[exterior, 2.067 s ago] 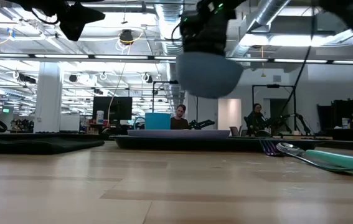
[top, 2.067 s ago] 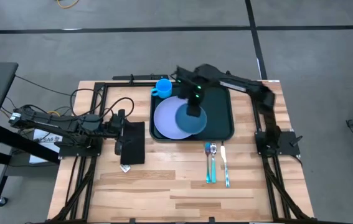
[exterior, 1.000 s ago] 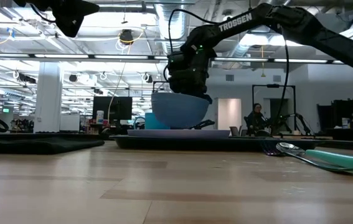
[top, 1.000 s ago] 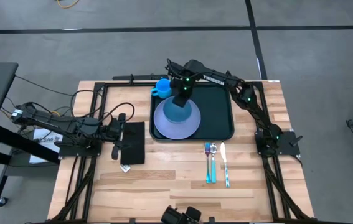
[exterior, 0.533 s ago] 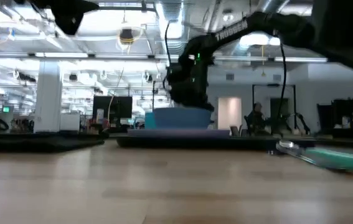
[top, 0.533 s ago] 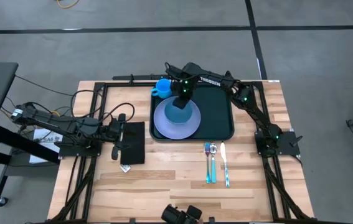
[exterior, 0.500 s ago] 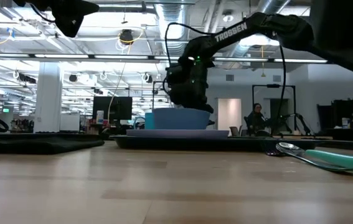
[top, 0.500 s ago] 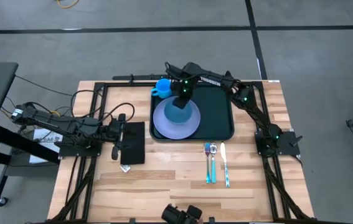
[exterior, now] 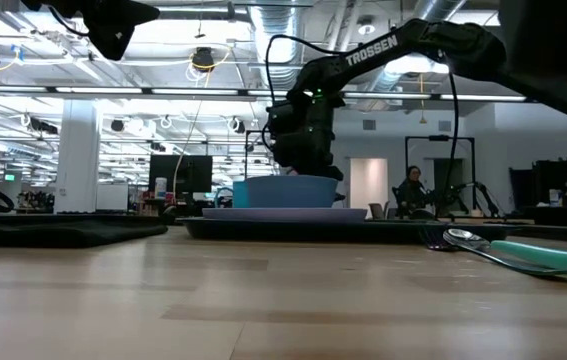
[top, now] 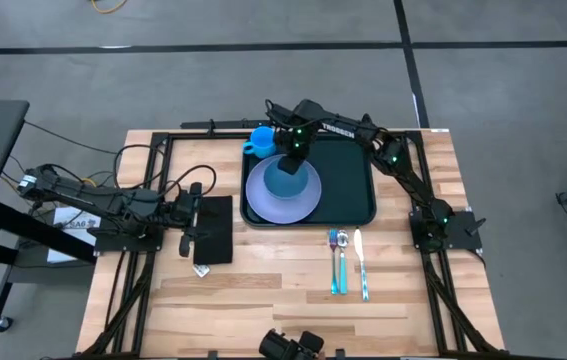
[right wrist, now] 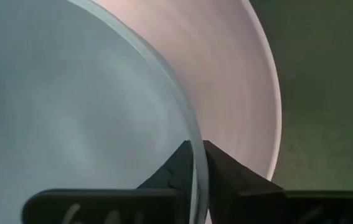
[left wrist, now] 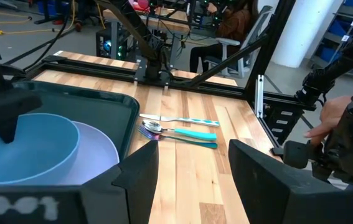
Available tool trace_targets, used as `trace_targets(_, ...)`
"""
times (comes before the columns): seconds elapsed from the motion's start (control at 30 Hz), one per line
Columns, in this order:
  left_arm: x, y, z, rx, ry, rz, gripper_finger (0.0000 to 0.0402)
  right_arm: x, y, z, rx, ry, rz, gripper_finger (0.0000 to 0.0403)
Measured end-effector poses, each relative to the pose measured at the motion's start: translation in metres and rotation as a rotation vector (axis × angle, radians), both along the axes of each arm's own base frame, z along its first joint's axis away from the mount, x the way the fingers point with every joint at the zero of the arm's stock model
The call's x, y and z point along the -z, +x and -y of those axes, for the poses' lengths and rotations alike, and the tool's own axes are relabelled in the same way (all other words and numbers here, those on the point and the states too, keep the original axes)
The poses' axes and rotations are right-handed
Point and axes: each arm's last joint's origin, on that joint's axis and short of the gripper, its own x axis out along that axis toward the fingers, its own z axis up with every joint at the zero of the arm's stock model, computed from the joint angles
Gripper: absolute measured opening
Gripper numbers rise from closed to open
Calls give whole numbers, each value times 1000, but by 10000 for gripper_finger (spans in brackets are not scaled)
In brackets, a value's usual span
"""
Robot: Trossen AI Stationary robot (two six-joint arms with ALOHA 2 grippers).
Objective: Set up tray
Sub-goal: Put the blue bowl on top of the purple plate, then put the black napkin on the black tray
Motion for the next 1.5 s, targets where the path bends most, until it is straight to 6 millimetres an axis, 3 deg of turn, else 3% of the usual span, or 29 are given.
trace_targets(0.47, 0, 0, 0, 0, 0, 0, 183, -2, 0, -2, -5, 7, -6, 138)
trace_targets(0.83, 0, 0, 0, 0, 0, -1, 183, -41, -12, -10, -80, 18, -6, 202)
trace_targets(0.97, 1, 0, 0, 0, 2, -7, 183, -72, -25, -11, -65, -44, 11, 205)
trace_targets(1.17, 3, 1, 0, -8, -34, -32, 183, -142, -52, -26, -24, -151, 145, 197)
trace_targets(1.37, 25, 14, 4, -7, -5, -104, 183, -212, -88, -67, -18, -232, 293, 189)
trace_targets(1.5, 40, 28, 7, -17, 7, -133, 183, -245, -115, -103, -40, -333, 366, 186)
